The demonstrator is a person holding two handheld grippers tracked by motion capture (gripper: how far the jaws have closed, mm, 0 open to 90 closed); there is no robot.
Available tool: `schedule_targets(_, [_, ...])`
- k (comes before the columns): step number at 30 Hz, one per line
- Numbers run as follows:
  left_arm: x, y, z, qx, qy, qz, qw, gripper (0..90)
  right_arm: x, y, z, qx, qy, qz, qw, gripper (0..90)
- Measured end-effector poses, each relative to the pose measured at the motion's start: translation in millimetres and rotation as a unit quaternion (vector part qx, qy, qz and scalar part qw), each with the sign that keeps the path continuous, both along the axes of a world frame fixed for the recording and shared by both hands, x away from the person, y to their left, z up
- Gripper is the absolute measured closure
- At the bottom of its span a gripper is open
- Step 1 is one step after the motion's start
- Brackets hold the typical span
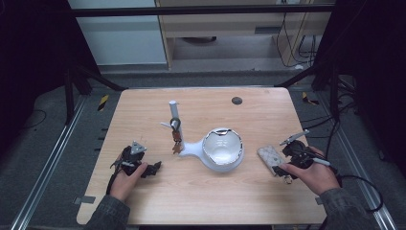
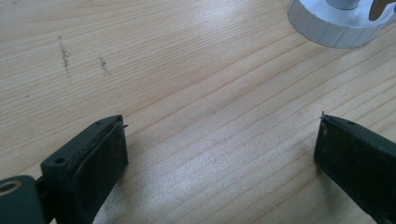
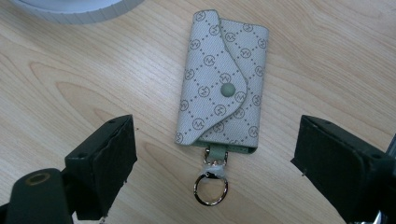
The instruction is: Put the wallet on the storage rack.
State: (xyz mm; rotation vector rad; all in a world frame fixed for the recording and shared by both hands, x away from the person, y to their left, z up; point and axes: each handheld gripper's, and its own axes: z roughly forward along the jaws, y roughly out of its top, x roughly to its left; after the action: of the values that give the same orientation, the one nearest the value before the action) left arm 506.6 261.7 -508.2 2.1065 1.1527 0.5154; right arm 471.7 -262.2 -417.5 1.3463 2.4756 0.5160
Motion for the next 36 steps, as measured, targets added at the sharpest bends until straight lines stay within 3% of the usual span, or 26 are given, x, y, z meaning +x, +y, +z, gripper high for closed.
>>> schedule_targets(14, [0.2, 0.0, 0.0, 0.001, 0.000, -0.002, 1.0000, 1.7, 12.8, 3.1, -13.9, -0.010, 0.032, -0.012, 0.9994, 9.1])
schedule_targets(15, [0.2, 0.0, 0.0, 0.002, 0.000, -0.002, 1.0000, 1.6, 15.9, 5.1, -16.9, -0.007, 0.041, -0.024, 0.9988, 9.7])
schedule_targets(21, [0.3, -0.1, -0.1, 0.001, 0.000, -0.003, 1.0000, 1.4, 26.4, 9.0, -27.5, -0.013, 0.058, -0.032, 0.9977, 12.9])
schedule_targets(36, [0.3, -0.4, -0.1, 0.001, 0.001, -0.004, 1.0000, 0.9, 35.6, 10.8, -42.4, -0.018, 0.078, -0.046, 0.9957, 18.4])
